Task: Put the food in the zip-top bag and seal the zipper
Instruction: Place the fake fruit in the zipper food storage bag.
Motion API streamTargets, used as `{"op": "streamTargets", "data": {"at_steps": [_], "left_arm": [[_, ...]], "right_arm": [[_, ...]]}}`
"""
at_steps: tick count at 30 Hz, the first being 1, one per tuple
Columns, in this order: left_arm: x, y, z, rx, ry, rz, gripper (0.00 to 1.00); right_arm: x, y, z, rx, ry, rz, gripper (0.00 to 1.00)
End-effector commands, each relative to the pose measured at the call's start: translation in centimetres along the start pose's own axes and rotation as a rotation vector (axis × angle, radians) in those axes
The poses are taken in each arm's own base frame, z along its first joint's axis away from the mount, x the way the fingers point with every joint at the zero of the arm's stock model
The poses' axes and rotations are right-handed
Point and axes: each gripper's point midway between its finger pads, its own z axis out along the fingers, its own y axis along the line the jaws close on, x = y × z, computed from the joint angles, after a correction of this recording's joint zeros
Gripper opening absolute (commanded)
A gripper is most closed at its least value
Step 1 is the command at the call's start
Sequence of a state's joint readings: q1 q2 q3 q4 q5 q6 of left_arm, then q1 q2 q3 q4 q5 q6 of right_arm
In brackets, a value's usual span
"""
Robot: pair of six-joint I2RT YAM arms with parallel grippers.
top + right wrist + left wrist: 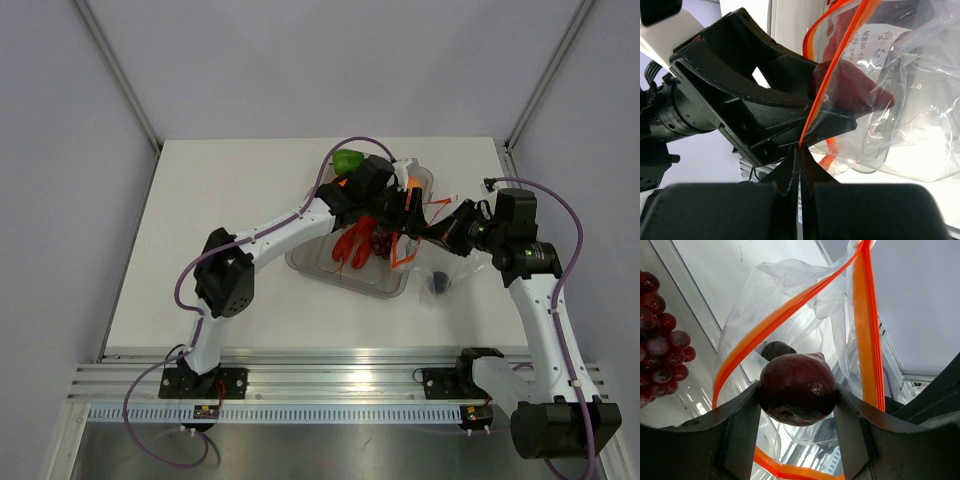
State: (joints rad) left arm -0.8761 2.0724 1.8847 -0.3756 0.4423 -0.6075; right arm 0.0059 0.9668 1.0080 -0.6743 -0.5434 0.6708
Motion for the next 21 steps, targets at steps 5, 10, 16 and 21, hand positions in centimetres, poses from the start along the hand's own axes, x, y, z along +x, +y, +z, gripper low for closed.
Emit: {"op": "streamTargets", "data": {"at_steps": [5,10,16,21], "left_arm": [[-1.8,-2.4,-1.7,0.031,-0.046,0.069,0.81],[-1.2,-3.8,-3.3,0.085,-0.028,0.161,0.99],[-2.0,-3.2,-7.5,-0.028,-0.079,0.358,0.95],[-5.2,-1.3,-13.0,-0.128,-0.236,0.432,0.87]], "right_arm": [[0.2,0.5,-0.1,-0.028,-0.005,-0.014,0.0],[0.0,0.2,-0.1,-0.011,-0.017,-0.017,0.0],[-0.7,-0.7,-0.6,0.057,-0.055,-0.039,0.0],[-1.3,-1.4,-1.9,0.137,-0.1,-0.081,0.0]]}}
